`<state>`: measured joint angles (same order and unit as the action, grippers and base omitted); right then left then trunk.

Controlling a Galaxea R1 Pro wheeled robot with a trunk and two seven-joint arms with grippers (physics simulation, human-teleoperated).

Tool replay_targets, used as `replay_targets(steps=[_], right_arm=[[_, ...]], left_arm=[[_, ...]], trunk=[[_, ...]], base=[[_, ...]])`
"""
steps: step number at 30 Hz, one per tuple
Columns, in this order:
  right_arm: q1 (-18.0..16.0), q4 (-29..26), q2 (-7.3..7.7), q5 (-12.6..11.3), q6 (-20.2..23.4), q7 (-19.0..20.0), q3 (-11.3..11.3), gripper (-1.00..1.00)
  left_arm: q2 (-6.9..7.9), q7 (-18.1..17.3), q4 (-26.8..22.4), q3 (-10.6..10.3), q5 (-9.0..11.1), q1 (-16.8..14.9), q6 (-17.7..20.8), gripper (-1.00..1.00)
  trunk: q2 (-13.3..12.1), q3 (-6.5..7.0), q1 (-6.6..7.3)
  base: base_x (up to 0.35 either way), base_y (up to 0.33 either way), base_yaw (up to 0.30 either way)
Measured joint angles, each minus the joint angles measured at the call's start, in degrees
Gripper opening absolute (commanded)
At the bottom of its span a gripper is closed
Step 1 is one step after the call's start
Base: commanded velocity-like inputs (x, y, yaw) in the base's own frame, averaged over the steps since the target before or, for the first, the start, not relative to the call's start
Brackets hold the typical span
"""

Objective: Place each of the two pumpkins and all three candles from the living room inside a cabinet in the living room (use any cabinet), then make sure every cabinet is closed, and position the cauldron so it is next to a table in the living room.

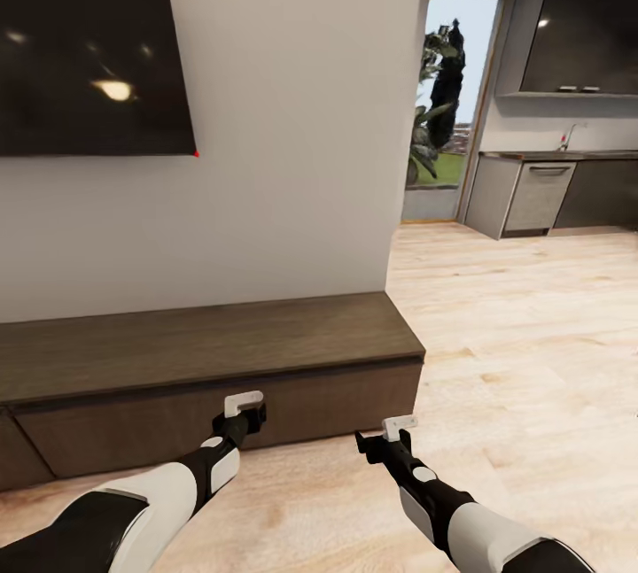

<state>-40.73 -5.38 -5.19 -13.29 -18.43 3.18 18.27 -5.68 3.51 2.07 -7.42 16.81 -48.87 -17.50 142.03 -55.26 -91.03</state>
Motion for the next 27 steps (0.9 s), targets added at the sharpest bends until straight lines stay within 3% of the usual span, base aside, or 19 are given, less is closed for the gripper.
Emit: replay_targets(steps=[11,14,21,25,27], right_arm=[[0.0,0.04,0.01,0.08,0.31,-0.28,0.04,1.0],[0.01,0.11,-0.03,0.05,2.6,-0.31,-0.05,1.0],[0.0,2.48,0.65,-0.02,4.03,-0.29,-0.19,1.0],[0.06,4.52,0.77,-0.18,4.13,-0.37,-0.19,1.0],[0.54,5.48,0.79,-0.23,4.16,-0.39,-0.19,1.0]], left_arm=[[-0.01,-0.06,0.07,0.17,0.15,0.0,0.86,1.0],[0.0,-0.05,0.08,0.18,0.15,0.14,2.16,1.0],[0.01,-0.09,0.08,0.19,0.06,1.15,9.33,1.0],[0.04,-0.04,0.12,0.18,0.09,1.83,10.55,1.0],[0.24,0.0,0.37,0.24,0.09,2.06,14.02,1.0]], trunk=[[-4.41,1.69,2.42],[-5.62,1.99,3.07],[-8.42,2.88,4.61],[-10.03,3.59,5.49],[-10.83,3.95,5.93]], base=[[0.0,0.0,-0.069],[0.0,0.0,-0.121],[0.0,0.0,-0.052],[0.0,0.0,-0.002],[0.0,0.0,0.0]])
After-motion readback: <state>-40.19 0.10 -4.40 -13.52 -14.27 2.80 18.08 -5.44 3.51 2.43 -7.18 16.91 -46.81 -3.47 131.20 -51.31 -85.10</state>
